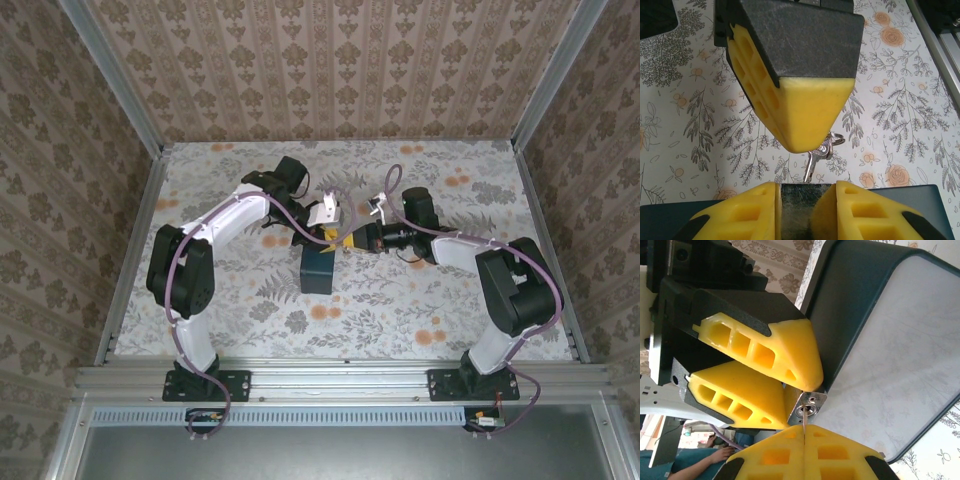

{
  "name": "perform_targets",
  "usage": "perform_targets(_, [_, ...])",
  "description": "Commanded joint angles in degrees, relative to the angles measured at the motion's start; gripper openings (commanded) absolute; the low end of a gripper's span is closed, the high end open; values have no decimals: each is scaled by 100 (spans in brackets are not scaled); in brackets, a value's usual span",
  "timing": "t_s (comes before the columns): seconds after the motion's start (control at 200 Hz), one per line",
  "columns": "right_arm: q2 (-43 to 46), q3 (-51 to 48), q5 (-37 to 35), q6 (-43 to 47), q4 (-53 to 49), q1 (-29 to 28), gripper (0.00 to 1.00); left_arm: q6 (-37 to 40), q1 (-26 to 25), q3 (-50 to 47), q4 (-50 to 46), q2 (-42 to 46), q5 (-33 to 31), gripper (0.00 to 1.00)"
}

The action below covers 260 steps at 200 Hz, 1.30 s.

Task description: Unlock the padlock with the key

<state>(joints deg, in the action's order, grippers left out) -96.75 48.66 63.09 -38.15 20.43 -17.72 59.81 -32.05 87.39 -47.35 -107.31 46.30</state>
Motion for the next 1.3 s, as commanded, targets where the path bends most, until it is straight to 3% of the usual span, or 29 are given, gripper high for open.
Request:
perform_targets(0.0, [-86,302,394,-106,53,17,0,163,-11,28,-180,-36,204,23])
perform_targets(0.245, [-53,446,279,268,-621,-110,0,-35,11,78,-44,-89,287,23])
perform_targets(0.505, [58,202,-121,151,34,-287,0,-178,58,-7,79,-64,476,22])
perform_targets(0.78, [45,451,-302,535,-224,-285,0,-110,76,-11,7,-23,776,21])
perform_targets(1.145, [-472,805,562,-636,430,-287,0,-83,54,10,33,-80,775,21])
perform_targets(1.295, [-389,868,369,99,-604,-291,0,-219,106,9,127,-80,753,21])
